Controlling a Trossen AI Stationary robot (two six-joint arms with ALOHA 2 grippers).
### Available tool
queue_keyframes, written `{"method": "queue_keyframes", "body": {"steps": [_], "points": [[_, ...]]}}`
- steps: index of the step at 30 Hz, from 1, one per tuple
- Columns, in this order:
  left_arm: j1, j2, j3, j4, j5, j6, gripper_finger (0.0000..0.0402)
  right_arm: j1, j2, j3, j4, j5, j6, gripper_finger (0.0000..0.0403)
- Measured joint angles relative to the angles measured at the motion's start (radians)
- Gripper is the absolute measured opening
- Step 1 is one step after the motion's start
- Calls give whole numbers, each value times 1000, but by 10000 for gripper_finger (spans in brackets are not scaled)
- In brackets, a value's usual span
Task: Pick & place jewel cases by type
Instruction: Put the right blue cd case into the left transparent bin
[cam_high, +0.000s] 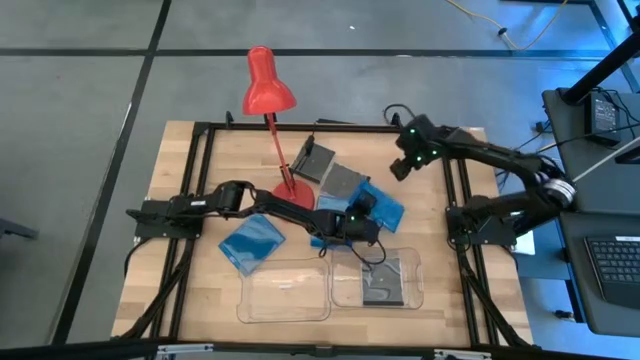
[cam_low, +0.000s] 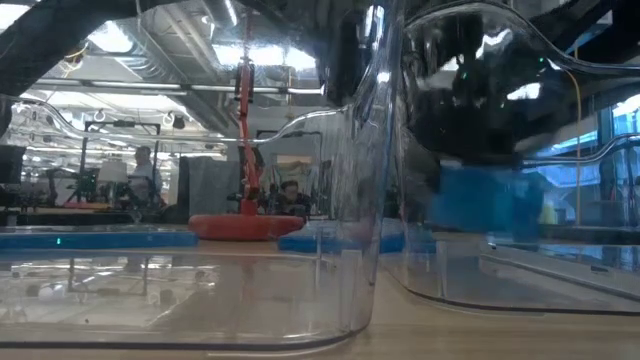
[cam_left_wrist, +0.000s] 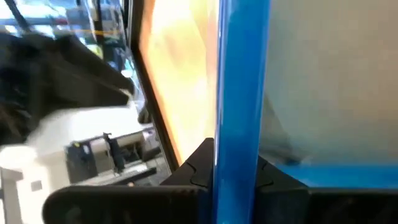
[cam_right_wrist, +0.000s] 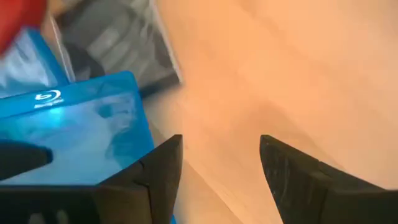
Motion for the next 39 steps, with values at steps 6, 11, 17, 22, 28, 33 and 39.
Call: {"method": "queue_keyframes", "body": {"steps": [6, 11, 17, 22, 28, 33, 39], "points": [[-2, -119, 3, -123, -12, -156, 22, 0, -144, 1, -46, 8, 36, 216], [-33, -228, 4, -232, -156, -268, 22, 7, -194, 1, -83, 40, 49, 216], [-141, -354, 4, -446, -228, -452, 24, 36, -195, 1, -86, 148, 48, 216], [-263, -438, 4, -692, -237, -717, 25, 60, -195, 1, -86, 158, 37, 216], [-443, -486, 4, -866, -230, -949, 26, 85, -194, 1, -86, 159, 21, 216], [-558, -488, 4, -870, -213, -1113, 26, 97, -194, 1, -86, 170, 24, 216], [-626, -487, 5, -1017, -45, -1423, 21, 97, -194, 1, -86, 193, 70, 216]]}}
